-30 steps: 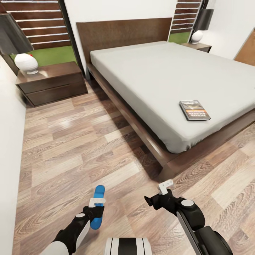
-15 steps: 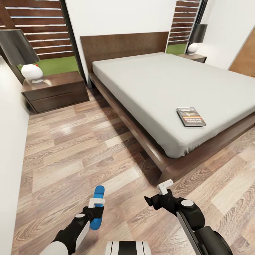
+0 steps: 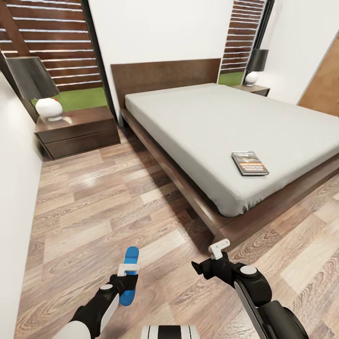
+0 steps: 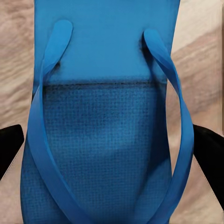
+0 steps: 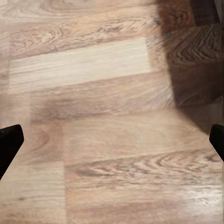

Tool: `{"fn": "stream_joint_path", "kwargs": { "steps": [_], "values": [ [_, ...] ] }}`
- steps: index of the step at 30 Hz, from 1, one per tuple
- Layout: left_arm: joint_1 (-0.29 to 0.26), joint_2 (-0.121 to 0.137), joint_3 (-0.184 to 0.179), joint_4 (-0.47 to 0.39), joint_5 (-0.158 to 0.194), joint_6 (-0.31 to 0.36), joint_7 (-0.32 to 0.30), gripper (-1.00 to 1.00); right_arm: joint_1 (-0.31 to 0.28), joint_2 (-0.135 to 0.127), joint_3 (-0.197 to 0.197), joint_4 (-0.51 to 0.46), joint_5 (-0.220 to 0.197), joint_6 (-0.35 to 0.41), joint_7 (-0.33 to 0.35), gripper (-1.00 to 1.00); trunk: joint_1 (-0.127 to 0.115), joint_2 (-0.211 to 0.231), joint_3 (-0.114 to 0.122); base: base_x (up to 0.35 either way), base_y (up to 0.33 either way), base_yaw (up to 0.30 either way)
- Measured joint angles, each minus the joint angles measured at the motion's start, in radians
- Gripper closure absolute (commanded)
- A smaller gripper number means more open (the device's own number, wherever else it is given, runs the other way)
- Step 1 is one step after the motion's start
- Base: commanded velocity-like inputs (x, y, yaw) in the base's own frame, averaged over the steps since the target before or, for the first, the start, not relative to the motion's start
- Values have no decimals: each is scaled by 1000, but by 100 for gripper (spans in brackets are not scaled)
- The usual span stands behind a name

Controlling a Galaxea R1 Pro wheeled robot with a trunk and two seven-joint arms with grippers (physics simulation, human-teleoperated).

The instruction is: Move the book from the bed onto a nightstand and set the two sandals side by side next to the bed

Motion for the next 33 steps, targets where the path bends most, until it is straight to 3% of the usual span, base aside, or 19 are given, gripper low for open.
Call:
{"fn": "stream_joint_path", "kwargs": {
  "steps": [33],
  "values": [
    [0,1,0,0,0,-8,0,100,0,0,5,-1,-1,-6,1,-100,-15,8,128,0,0,0]
  ]
}}
